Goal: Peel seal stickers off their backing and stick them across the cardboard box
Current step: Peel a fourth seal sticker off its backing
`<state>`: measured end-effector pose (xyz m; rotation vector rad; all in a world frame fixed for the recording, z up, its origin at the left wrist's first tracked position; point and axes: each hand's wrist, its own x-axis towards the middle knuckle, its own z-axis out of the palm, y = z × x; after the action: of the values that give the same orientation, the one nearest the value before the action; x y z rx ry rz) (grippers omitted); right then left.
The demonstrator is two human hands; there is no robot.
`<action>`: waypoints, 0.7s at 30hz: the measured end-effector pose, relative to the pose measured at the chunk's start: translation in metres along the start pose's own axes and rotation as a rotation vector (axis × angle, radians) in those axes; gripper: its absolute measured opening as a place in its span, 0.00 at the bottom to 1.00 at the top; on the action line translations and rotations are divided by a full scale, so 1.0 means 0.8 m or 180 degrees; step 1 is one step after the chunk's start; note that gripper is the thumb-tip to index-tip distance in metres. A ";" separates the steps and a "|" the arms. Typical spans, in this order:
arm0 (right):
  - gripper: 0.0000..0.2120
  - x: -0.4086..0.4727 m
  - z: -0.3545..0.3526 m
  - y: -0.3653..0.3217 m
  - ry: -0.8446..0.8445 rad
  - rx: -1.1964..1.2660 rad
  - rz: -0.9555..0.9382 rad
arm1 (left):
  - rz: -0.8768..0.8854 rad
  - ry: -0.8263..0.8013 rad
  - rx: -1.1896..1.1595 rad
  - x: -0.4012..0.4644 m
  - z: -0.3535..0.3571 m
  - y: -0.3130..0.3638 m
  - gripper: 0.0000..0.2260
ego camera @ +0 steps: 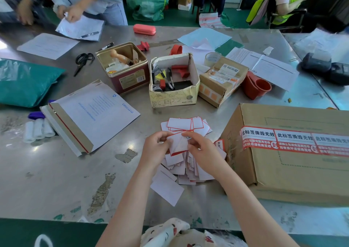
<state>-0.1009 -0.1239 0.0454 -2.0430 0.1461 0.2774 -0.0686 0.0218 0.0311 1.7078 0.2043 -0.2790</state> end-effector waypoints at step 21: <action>0.09 0.004 -0.007 0.007 0.0351 -0.0248 -0.0279 | -0.0410 -0.0208 -0.0259 0.006 -0.007 -0.012 0.08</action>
<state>-0.0986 -0.1315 0.0426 -2.1365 0.1150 0.1176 -0.0667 0.0283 0.0216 1.6053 0.2744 -0.4159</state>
